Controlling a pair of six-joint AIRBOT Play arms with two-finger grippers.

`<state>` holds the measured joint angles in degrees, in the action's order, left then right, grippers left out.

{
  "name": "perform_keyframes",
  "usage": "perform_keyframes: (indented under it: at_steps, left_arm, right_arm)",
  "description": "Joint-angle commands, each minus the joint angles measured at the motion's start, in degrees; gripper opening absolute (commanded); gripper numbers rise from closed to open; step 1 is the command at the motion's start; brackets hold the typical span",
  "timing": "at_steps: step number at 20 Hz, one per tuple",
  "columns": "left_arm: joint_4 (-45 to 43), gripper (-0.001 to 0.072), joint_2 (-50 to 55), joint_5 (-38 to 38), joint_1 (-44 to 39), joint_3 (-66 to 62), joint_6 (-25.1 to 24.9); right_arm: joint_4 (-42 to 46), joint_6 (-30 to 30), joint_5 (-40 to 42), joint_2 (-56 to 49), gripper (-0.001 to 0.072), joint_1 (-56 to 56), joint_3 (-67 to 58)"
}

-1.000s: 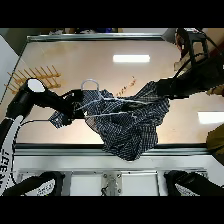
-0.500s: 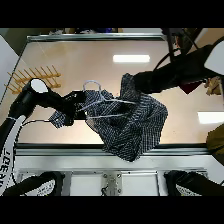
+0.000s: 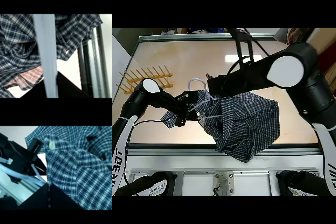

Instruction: Fold the clothes and pants, and hang the long-sleeved shirts on hangers.

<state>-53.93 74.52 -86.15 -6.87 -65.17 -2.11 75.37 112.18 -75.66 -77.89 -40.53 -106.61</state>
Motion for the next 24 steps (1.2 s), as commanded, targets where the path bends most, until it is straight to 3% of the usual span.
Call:
perform_keyframes:
  at_steps: [1,12,13,15,16,24]
  left_arm:
    - [0.1,0.0020,0.0,-0.4,0.0,0.0,0.0]
    - [0.1,0.0020,0.0,-0.9,0.0,0.0,0.0]
    - [0.1,0.0020,0.0,-0.9,0.0,0.0,0.0]
    - [0.1,0.0020,0.0,-0.9,0.0,0.0,0.0]
    - [0.1,0.0020,0.0,-0.9,0.0,0.0,0.0]
    - [0.1,0.0020,0.0,-0.9,0.0,0.0,0.0]
  right_arm:
    - [-0.5,1.9,2.5,-1.8,0.0022,-1.8,-0.1]
    - [-0.6,5.3,6.6,-4.2,0.0023,-3.2,-0.1]
    - [-0.6,5.3,6.6,-4.2,0.0043,-3.1,-0.1]
    - [-0.6,5.2,6.2,-4.0,0.0312,-3.0,-0.1]
    - [-0.5,4.0,5.6,-3.9,0.0382,-3.0,-0.1]
    - [-0.4,3.1,-3.0,-2.7,0.0400,1.8,-0.1]
